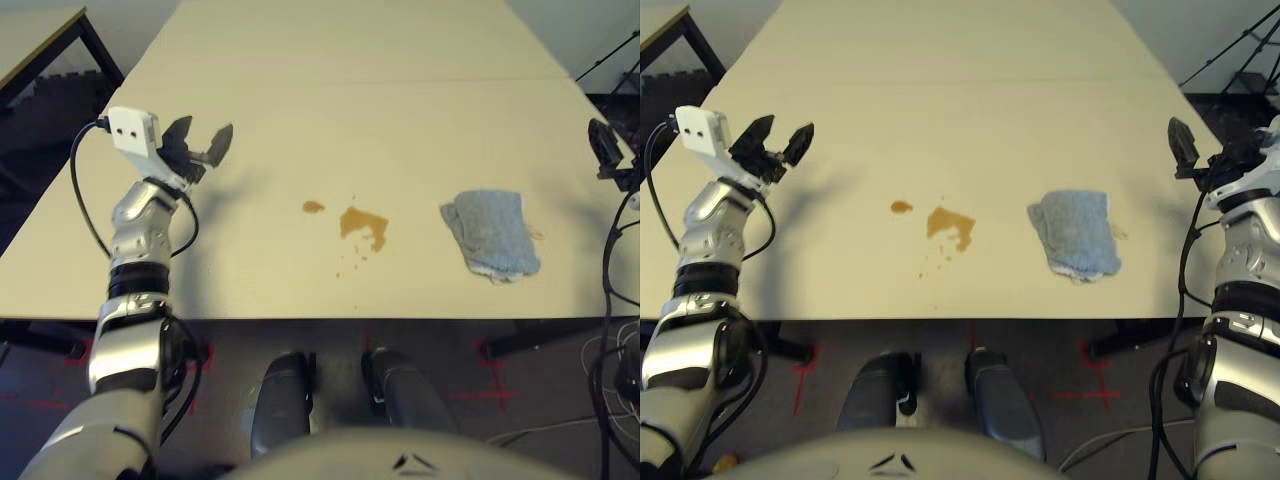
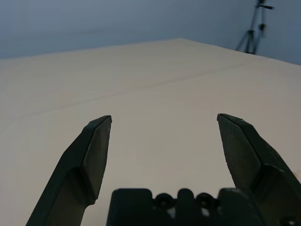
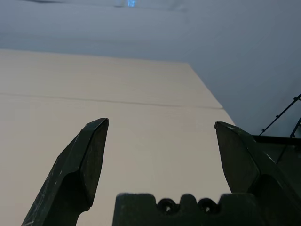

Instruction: Wipe the water off the table with a rag.

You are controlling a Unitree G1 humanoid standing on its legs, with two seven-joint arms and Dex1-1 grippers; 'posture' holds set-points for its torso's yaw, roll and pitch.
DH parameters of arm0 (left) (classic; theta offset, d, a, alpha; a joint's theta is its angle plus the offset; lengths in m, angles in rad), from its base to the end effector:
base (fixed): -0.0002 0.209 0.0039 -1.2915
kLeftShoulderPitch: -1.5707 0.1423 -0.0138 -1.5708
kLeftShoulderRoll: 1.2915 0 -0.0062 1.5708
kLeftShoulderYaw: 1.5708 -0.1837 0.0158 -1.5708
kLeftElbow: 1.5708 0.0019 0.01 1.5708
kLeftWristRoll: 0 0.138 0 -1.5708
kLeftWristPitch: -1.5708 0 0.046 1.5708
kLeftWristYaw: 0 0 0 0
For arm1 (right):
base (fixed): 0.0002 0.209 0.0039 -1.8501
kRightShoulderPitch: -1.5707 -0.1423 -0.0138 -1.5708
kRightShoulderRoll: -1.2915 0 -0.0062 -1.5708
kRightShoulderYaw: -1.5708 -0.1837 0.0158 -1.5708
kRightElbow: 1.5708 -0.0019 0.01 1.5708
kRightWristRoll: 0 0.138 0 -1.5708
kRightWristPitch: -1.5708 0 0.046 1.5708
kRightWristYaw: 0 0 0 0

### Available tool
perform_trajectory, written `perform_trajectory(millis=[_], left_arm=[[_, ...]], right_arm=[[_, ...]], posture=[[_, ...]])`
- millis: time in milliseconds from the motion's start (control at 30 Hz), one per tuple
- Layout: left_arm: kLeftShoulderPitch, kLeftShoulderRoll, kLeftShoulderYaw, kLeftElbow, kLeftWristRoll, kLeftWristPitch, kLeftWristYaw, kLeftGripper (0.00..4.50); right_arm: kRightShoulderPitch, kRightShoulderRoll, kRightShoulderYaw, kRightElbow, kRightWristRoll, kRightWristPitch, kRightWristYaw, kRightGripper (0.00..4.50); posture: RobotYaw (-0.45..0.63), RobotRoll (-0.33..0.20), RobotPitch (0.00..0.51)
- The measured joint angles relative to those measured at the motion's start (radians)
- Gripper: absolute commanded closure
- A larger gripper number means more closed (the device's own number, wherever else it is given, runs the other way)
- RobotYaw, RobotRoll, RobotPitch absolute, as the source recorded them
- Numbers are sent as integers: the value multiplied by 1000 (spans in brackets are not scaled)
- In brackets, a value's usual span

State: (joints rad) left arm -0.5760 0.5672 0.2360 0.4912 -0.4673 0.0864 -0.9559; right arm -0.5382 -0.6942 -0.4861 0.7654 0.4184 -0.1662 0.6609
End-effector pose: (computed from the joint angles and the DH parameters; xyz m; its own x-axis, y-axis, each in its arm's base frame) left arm 0.2916 0.2943 0.1511 0.7667 -0.6235 0.1530 0.6223 0.7804 0.0611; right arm 0.2503 -0.3729 0.1437 0.9661 0.0233 0.2571 -0.0134 0.9991 -0.0403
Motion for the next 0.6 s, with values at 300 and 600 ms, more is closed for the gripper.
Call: perform_trajectory(millis=[300,600], left_arm=[[48,63,-64,-100,-33,151,-230,14],[43,40,-90,-87,-9,136,-230,14]], right_arm=[[53,-68,3,-127,76,318,132,0],[132,-294,75,-337,120,838,256,0]], posture=[[-266,0,157],[-289,0,154]])
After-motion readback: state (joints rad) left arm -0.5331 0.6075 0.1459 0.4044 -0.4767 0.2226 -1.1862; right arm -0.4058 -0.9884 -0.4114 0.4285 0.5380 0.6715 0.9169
